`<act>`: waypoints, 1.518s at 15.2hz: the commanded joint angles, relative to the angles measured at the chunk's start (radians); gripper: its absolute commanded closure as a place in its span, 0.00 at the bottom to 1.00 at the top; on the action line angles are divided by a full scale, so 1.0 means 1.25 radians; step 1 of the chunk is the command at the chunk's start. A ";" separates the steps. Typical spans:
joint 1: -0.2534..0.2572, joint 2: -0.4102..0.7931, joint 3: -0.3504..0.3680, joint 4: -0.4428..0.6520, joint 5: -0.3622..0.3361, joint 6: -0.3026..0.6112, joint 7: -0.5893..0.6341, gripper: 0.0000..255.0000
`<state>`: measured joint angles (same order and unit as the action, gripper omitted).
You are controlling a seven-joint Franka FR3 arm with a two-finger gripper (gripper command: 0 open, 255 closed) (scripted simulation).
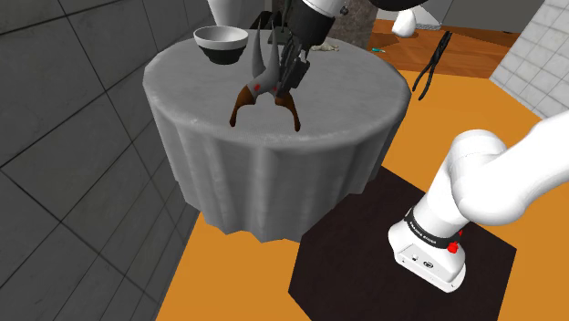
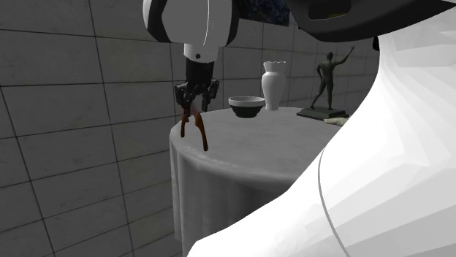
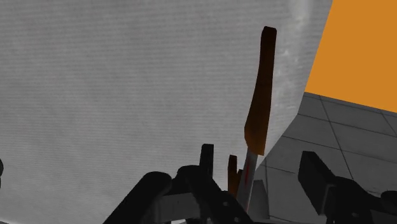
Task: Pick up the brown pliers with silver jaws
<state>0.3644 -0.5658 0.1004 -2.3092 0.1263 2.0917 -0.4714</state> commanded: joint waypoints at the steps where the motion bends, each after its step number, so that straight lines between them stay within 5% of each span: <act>1: 0.000 0.000 0.000 -0.001 0.000 0.002 0.000 1.00; 9: 0.000 0.000 0.000 -0.002 0.000 0.002 0.000 1.00; 23: -0.004 0.022 -0.005 0.167 -0.010 -0.144 0.011 1.00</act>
<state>0.3596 -0.5426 0.0953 -2.1150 0.1150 1.9218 -0.4571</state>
